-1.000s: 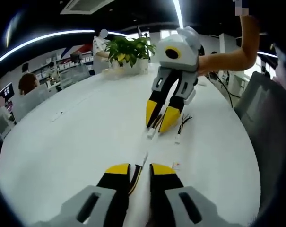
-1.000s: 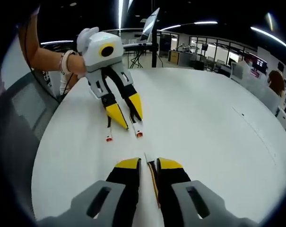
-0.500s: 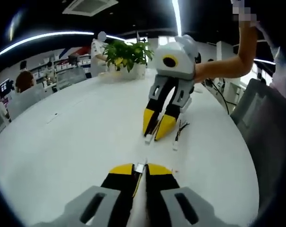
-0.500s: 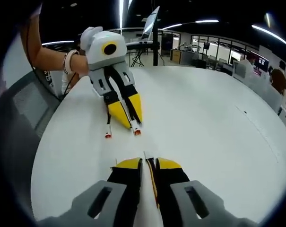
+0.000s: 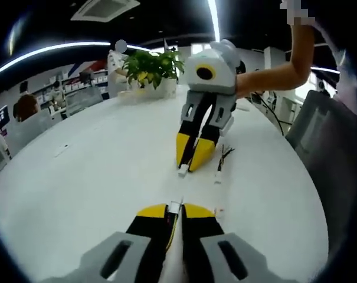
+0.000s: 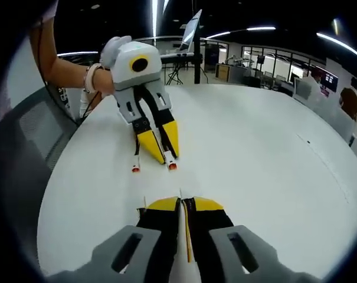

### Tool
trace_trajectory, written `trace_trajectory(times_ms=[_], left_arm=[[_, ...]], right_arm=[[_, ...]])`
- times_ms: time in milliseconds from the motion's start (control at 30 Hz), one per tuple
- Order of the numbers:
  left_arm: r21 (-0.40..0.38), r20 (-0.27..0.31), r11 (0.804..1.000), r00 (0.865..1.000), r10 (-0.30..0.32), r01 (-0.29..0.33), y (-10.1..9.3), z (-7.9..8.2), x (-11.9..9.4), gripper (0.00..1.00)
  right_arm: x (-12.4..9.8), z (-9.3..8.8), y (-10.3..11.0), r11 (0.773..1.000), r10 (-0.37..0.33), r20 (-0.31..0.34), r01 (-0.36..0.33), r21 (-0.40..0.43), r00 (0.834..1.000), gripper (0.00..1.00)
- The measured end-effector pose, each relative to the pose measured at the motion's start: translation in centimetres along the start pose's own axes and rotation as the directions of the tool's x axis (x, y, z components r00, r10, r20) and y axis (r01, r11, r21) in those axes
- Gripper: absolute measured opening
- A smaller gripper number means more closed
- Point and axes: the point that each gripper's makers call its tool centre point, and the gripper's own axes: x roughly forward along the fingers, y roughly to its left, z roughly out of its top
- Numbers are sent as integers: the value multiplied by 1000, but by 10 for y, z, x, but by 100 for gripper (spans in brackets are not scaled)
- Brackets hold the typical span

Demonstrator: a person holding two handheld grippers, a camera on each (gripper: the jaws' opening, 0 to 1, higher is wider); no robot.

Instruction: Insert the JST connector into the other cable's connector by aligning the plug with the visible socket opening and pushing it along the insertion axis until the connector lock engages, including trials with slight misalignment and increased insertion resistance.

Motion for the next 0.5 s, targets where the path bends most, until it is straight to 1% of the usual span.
trace_trajectory(times_ms=[133, 233, 467, 500], left_arm=[[23, 16, 1000, 1000, -12, 11, 0, 1, 2, 0], [32, 23, 999, 1000, -15, 14, 2, 1, 2, 0], [23, 34, 999, 999, -27, 26, 2, 0, 2, 0], [12, 34, 1000, 999, -27, 27, 2, 0, 1, 0]], right_arm=[[0, 0, 0, 1000, 5, 4, -5, 7, 1000, 5], [0, 0, 1, 1000, 10, 7, -10, -5, 1000, 5], [0, 1, 3, 999, 23, 12, -23, -33, 1000, 4], [-1, 0, 3, 999, 26, 12, -26, -37, 1000, 4]])
